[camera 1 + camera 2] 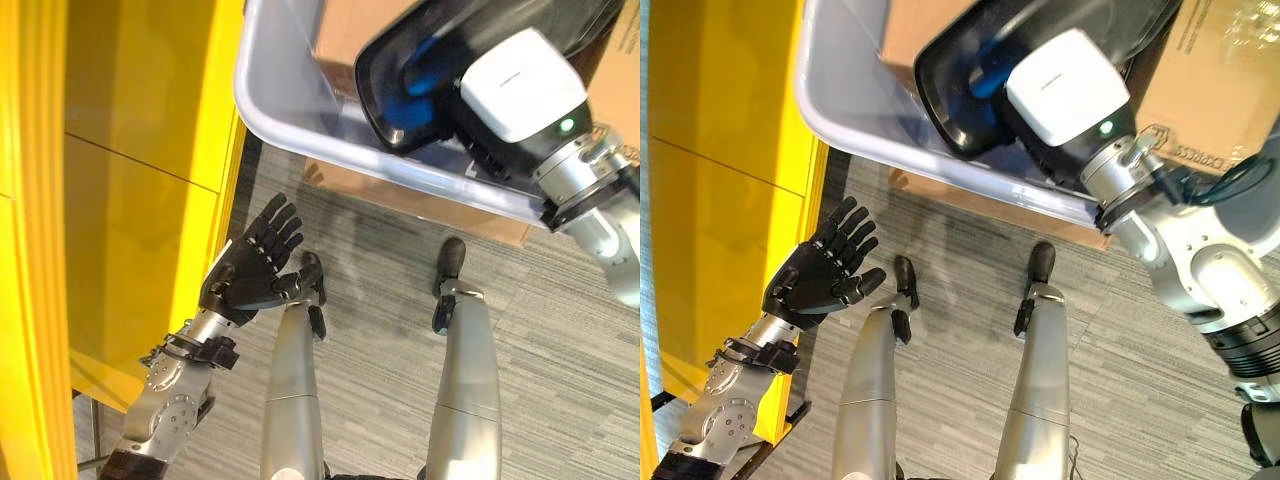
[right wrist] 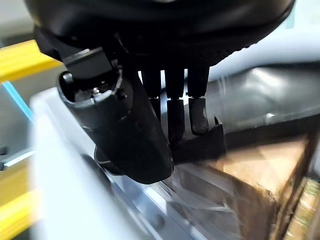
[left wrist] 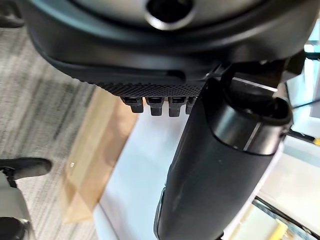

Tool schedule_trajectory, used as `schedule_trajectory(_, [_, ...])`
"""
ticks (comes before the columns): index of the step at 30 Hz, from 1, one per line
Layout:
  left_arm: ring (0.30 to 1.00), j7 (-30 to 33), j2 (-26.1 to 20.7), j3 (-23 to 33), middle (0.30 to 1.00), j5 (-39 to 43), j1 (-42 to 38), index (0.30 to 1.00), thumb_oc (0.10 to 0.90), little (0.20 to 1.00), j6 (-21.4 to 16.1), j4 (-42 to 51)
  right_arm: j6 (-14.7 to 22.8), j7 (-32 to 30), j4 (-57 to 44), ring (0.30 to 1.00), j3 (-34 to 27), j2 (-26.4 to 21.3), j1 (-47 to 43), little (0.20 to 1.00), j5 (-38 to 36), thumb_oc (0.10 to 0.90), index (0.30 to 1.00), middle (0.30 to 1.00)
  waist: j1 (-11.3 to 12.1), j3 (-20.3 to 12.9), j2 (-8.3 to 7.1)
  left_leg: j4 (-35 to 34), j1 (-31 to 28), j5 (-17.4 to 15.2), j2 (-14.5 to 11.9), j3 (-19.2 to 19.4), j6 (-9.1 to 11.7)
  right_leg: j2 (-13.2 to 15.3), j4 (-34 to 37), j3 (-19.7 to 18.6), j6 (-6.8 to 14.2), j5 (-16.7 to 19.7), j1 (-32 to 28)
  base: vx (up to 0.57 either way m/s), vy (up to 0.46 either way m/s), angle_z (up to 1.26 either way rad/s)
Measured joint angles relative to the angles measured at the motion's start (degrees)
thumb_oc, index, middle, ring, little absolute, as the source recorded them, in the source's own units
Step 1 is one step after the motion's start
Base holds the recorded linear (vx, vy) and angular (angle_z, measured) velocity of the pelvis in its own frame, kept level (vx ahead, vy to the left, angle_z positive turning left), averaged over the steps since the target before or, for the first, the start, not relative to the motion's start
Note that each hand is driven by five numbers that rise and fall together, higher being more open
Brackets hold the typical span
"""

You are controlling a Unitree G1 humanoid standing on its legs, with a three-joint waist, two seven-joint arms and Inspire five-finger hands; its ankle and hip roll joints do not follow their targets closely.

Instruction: Move parts from the plastic box to the shelf.

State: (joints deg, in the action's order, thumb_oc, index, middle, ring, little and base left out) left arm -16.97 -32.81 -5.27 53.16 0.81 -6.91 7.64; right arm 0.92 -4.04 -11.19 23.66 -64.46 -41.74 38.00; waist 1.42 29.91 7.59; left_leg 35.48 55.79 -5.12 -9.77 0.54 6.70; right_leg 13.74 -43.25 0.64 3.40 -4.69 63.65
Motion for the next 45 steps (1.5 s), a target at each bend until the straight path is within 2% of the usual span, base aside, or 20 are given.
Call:
schedule_trajectory(5, [1.000, -0.10, 0.50, 0.90, 1.000, -0.04, 0.29, 1.000, 0.900, 1.000, 0.34, 0.10, 0.73, -0.08, -0.14, 0.300, -1.82, 1.88, 2.83, 0.300, -0.10, 0.400, 0.300, 0.300, -0.42, 0.14, -0.24, -3.77, -4.90, 1.12, -0.02, 0.96, -0.07, 0.06, 3.67, 0.12, 0.46, 1.58, -4.89, -0.02, 0.082, -0.03])
schedule_trajectory(8, [1.000, -0.22, 0.51, 1.03, 1.000, -0.01, 1.80, 1.000, 0.900, 1.000, 0.73, -0.11, 0.97, -0.24, -0.31, 0.300, -2.43, 3.78, 6.02, 0.300, -1.65, 0.400, 0.300, 0.300, -1.12, 0.26, -0.45, -6.74, -11.66, 1.30, -0.09, 1.31, -0.11, 0.06, 6.65, 0.83, 0.66, 1.79, -11.81, 0.01, 0.071, -0.01])
schedule_trajectory(12, [1.000, -1.32, 0.55, 1.46, 1.000, 0.05, 2.67, 1.000, 0.900, 1.000, 1.10, 1.10, 1.07, -2.14, -1.25, 0.300, -8.31, 5.67, 9.35, 0.300, -3.36, 0.400, 0.300, 0.300, -1.25, 0.39, -0.87, -9.94, -18.73, 1.68, -0.19, 1.84, -0.15, 0.04, 9.33, 1.42, 0.84, 1.89, -18.62, 0.03, 0.048, -0.02])
schedule_trajectory(16, [1.000, -1.39, 0.58, 1.60, 1.000, 0.06, 2.71, 1.000, 0.900, 1.000, 2.12, 2.22, 0.97, -2.66, -1.23, 0.300, -10.81, 5.75, 9.67, 0.300, -3.78, 0.400, 0.300, 0.300, -1.25, 0.50, -1.09, -11.64, -22.49, 1.96, -0.51, 2.07, -0.14, -0.29, 10.56, 1.79, 0.91, 1.93, -22.18, 0.01, 0.008, -0.01])
schedule_trajectory(22, [1.000, -1.28, 0.57, 1.61, 1.000, 0.02, 2.74, 1.000, 0.900, 1.000, 3.15, 2.21, 1.37, -2.50, -1.24, 0.300, -10.84, 5.72, 10.46, 0.300, -4.74, 0.400, 0.300, 0.300, -1.26, 0.58, -1.93, -14.33, -25.73, 3.01, -1.23, 1.97, 0.10, -1.12, 12.74, 2.79, 0.60, 2.58, -25.43, 0.00, 0.008, -0.01])
schedule_trajectory(31, [1.000, -1.27, 0.55, 1.80, 1.000, -0.08, 2.81, 1.000, 0.900, 1.000, 4.49, 2.25, 2.83, -0.92, -1.18, 0.300, -10.99, 5.68, 12.50, 0.300, -7.77, 0.400, 0.300, 0.300, -1.26, 0.64, -2.18, -17.38, -32.33, 3.48, -1.90, 2.16, 0.09, -1.88, 16.93, 3.94, 0.91, 3.32, -32.96, 0.04, 0.007, 0.00])
schedule_trajectory(32, [1.000, -1.27, 0.55, 2.01, 1.000, -0.08, 2.63, 1.000, 0.900, 1.000, 4.50, 2.25, 2.82, -0.40, -1.18, 0.566, -11.08, 5.65, 12.48, 0.566, -7.84, 0.590, 0.566, 0.566, -1.20, 0.66, -2.33, -17.41, -32.33, 3.49, -1.99, 2.15, 0.10, -1.98, 17.10, 4.06, 0.84, 3.43, -33.05, 0.04, -0.031, 0.01])
schedule_trajectory(33, [1.000, -1.20, 0.55, 2.20, 1.000, -0.09, 2.59, 1.000, 0.900, 1.000, 4.54, 2.25, 2.83, 0.20, -1.18, 0.621, -11.07, 5.66, 12.62, 0.621, -7.86, 0.629, 0.621, 0.621, -1.20, 0.68, -2.42, -17.33, -32.32, 3.54, -2.04, 2.11, 0.16, -2.06, 17.12, 4.17, 0.81, 3.46, -33.05, 0.04, -0.034, 0.02])
schedule_trajectory(34, [1.000, -1.18, 0.55, 2.25, 1.000, -0.09, 2.61, 1.000, 0.900, 1.000, 4.61, 2.25, 2.83, 0.54, -1.18, 0.901, -11.06, 5.66, 12.78, 0.901, -7.86, 0.829, 0.901, 0.901, -1.18, 0.68, -2.42, -17.32, -32.29, 3.55, -2.07, 2.06, 0.18, -2.09, 17.10, 4.23, 0.80, 3.46, -33.04, 0.00, 0.000, 0.00])
schedule_trajectory(35, [1.000, -1.17, 0.56, 2.25, 1.000, -0.09, 2.63, 1.000, 0.900, 1.000, 4.74, 2.25, 2.82, 0.75, -1.18, 1.000, -11.06, 5.66, 13.06, 1.000, -7.98, 0.900, 1.000, 1.000, -1.20, 0.68, -2.42, -17.33, -32.27, 3.55, -2.12, 2.06, 0.18, -2.14, 17.10, 4.24, 0.79, 3.46, -33.02, 0.00, 0.000, 0.00])
schedule_trajectory(39, [1.000, -0.87, 0.55, 2.22, 1.000, -0.10, 2.62, 1.000, 0.900, 1.000, 5.67, 2.25, 2.73, 1.00, -1.00, 1.000, -10.99, 5.80, 13.94, 1.000, -10.15, 0.900, 1.000, 1.000, -1.19, 0.68, -2.42, -17.11, -30.89, 3.56, -2.09, 1.98, 0.19, -2.13, 17.02, 4.21, 0.74, 3.45, -31.77, 0.00, 0.000, 0.00])
schedule_trajectory(42, [1.000, 0.45, 0.51, 2.10, 1.000, -0.25, 2.10, 1.000, 0.900, 1.000, 5.76, 2.28, 2.03, 0.89, 0.36, 1.000, -10.71, 7.26, 13.95, 1.000, -11.23, 0.900, 1.000, 1.000, -1.17, 0.67, -2.42, -16.57, -27.75, 3.75, -1.90, 2.14, 0.22, -2.02, 16.12, 3.69, 0.64, 3.59, -28.12, -0.03, 0.013, -0.03])
schedule_trajectory(45, [1.000, 1.54, 0.51, 1.96, 1.000, -0.72, 1.83, 1.000, 0.900, 1.000, 5.72, 2.27, -0.57, 0.87, 0.74, 1.000, -8.45, 8.73, 13.17, 1.000, -11.22, 0.900, 1.000, 1.000, -1.13, 0.67, -2.38, -16.52, -24.82, 4.14, -1.53, 2.31, 0.14, -1.96, 15.15, 3.07, 0.51, 3.79, -24.39, -0.02, 0.045, -0.06])
